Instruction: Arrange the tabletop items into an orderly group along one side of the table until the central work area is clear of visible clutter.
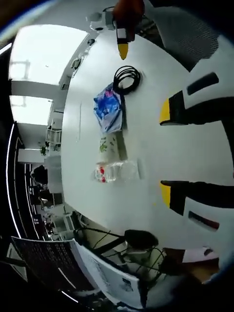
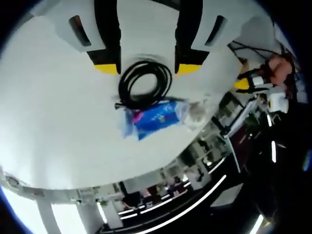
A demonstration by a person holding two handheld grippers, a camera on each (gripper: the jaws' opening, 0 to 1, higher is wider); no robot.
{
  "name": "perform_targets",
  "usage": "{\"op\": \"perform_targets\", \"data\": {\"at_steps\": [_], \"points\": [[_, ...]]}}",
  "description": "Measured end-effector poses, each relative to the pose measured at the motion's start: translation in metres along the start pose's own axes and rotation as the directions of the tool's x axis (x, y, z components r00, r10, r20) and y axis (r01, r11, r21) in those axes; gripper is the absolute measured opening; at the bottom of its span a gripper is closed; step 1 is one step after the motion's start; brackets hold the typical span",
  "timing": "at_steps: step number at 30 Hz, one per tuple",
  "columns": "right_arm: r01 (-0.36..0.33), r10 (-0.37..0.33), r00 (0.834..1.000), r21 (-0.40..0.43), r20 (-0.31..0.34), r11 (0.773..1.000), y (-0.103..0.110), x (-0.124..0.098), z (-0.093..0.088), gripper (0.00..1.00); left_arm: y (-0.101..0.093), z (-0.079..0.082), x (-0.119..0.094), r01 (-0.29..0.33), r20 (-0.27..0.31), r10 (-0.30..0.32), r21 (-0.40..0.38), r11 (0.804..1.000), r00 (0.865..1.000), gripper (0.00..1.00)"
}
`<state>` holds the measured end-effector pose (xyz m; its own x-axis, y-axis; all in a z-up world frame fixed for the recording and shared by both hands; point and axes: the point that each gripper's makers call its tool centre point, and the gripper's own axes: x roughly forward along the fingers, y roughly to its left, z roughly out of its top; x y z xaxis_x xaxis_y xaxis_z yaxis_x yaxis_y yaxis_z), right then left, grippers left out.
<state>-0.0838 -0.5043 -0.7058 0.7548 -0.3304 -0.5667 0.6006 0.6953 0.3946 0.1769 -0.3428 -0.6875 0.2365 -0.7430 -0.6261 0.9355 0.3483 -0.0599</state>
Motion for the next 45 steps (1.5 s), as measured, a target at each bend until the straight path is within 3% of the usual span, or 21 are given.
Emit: {"op": "perform_targets", "data": {"at_steps": [7,14,19,23,26,36,45], "points": [[0.018,-0.02,0.999,0.029,0.042,0.999,-0.006,-0.011,0.007,0.42,0.029,0.03,0.037,-0.02,0.006,0.02,-0.023,1.0,1.0,0.47],[0.009,-0.012,0.997,0.041,0.073,0.999,0.0,-0.018,0.01,0.44,0.022,0.043,0.068,0.026,-0.012,-0.027,-0.068,0.997,1.0,0.49],[-0.003,0.0,0.997,0.033,0.077,0.999,0.007,-0.026,0.005,0.45,0.02,0.043,0.083,0.007,-0.044,-0.011,-0.088,0.996,0.999,0.48],[-0.007,0.0,0.994,0.068,0.106,0.998,0.004,-0.034,0.007,0.45,0.023,0.034,0.093,-0.007,-0.126,0.004,-0.022,1.0,0.992,0.51],[0.003,-0.013,0.993,0.077,0.12,0.997,0.0,-0.039,0.011,0.45,0.024,0.032,0.1,-0.004,-0.141,-0.003,-0.046,0.999,0.99,0.52],[0.019,-0.039,0.981,0.106,0.188,0.994,0.001,-0.066,0.028,0.46,0.031,0.03,0.103,-0.003,-0.153,-0.006,-0.061,0.998,0.988,0.46],[0.018,-0.035,0.983,0.093,0.179,0.995,0.007,-0.067,0.025,0.46,0.037,0.023,0.105,0.009,-0.16,-0.021,-0.075,0.997,0.987,0.33]]}}
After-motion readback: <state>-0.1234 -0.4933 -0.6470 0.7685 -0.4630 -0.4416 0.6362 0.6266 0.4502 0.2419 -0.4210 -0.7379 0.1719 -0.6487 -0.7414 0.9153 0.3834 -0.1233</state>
